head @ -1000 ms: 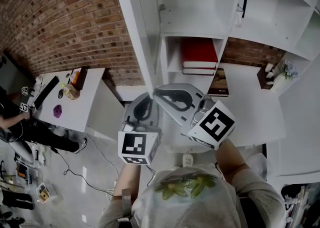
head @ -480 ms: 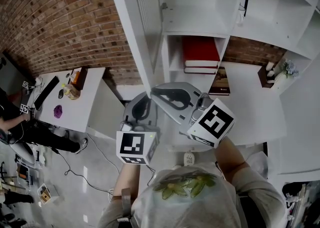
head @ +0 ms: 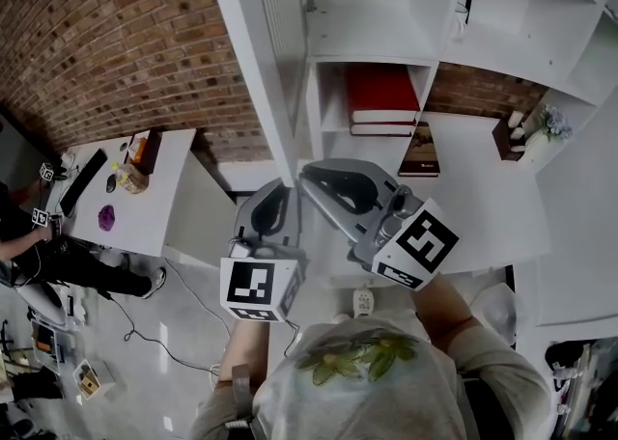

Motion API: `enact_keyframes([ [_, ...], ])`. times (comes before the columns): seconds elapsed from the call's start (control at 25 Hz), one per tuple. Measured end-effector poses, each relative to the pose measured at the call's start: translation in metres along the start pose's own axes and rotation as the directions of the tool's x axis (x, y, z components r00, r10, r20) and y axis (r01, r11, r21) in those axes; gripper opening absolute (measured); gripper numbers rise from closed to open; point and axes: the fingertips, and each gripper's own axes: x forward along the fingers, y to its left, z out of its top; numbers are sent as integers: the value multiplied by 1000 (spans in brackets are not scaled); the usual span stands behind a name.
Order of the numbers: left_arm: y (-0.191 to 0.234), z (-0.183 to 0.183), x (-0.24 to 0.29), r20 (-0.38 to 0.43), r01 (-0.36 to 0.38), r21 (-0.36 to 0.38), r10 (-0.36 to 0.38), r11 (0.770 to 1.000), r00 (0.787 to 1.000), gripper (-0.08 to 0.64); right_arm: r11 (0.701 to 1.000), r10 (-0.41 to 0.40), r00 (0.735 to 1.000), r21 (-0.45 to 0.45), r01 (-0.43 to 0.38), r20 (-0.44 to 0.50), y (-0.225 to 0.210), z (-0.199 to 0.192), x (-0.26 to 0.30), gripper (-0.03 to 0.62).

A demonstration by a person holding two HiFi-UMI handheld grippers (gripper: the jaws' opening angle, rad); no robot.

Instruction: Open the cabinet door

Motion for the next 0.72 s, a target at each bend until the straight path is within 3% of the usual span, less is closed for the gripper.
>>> enact_keyframes([
  [0.24,-2,-16,-7,-37,10,-32,-11,999,999,8,996,-83,995,42,81,52,-5,-6,-19,32],
  [0.72,-30,-28,-16,-45,83,-41,-85,996,995,8,980,-199,979,0,199,-37,10,-32,-43,32],
])
